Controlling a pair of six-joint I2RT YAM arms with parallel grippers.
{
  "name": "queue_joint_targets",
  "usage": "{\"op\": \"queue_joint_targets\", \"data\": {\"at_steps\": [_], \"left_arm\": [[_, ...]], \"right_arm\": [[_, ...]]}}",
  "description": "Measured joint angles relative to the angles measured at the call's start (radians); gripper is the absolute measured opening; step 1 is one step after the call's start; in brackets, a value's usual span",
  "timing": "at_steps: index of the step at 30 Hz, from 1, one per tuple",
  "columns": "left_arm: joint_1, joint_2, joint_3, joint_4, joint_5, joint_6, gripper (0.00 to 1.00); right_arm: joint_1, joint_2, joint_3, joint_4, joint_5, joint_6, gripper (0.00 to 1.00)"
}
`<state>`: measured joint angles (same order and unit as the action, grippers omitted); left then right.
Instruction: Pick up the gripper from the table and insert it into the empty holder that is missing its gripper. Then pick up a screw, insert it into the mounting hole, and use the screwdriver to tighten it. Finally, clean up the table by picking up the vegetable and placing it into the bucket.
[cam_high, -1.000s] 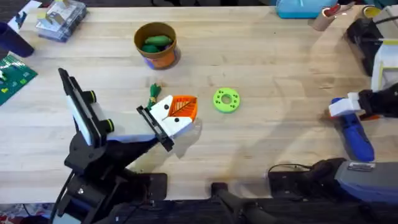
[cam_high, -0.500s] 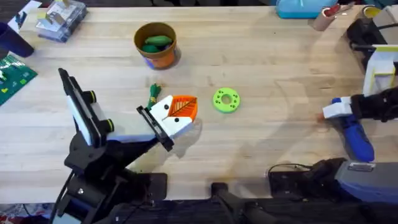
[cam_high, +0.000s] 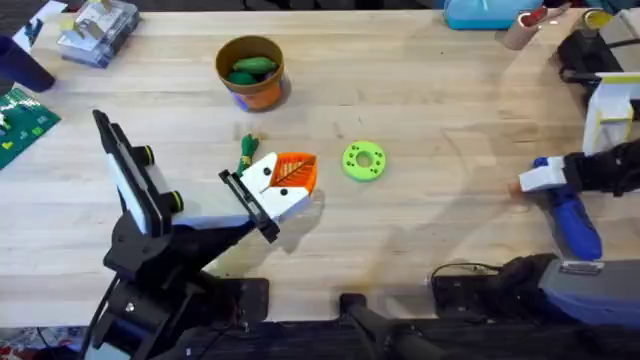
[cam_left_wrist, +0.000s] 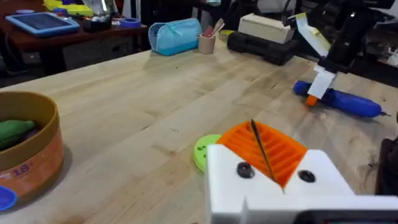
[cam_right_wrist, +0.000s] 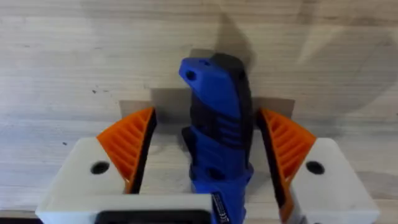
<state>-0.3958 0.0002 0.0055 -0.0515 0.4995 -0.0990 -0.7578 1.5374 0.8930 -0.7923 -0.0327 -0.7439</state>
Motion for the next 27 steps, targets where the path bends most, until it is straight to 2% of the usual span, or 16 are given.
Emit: {"op": "queue_joint_targets", "data": {"at_steps": [9, 13, 14, 17, 22, 23, 27], "left_arm": [[0.000, 0.000, 0.000, 0.000, -0.002, 0.000, 0.019], [0.000, 0.000, 0.000, 0.000, -0.002, 0.000, 0.019], [0.000, 0.000, 0.000, 0.000, -0.002, 0.000, 0.019], [0.000, 0.000, 0.000, 0.000, -0.002, 0.000, 0.019], [0.000, 0.000, 0.000, 0.000, -0.002, 0.000, 0.019], [0.000, 0.000, 0.000, 0.000, -0.002, 0.000, 0.019], [0.000, 0.000, 0.000, 0.000, -0.002, 0.000, 0.019]], "right_arm": [[0.001, 0.016, 0.006, -0.010, 0.035, -0.041, 0.981], [0.003, 0.016, 0.006, -0.008, 0.044, -0.060, 0.916], [0.003, 0.016, 0.006, -0.007, 0.046, -0.067, 0.872], [0.003, 0.016, 0.007, -0.002, 0.060, -0.077, 0.486], [0.002, 0.027, 0.008, 0.013, 0.069, -0.094, 0.055], [0.003, 0.027, 0.008, 0.014, 0.069, -0.092, 0.027], [0.006, 0.027, 0.008, 0.018, 0.070, -0.087, 0.025]]}}
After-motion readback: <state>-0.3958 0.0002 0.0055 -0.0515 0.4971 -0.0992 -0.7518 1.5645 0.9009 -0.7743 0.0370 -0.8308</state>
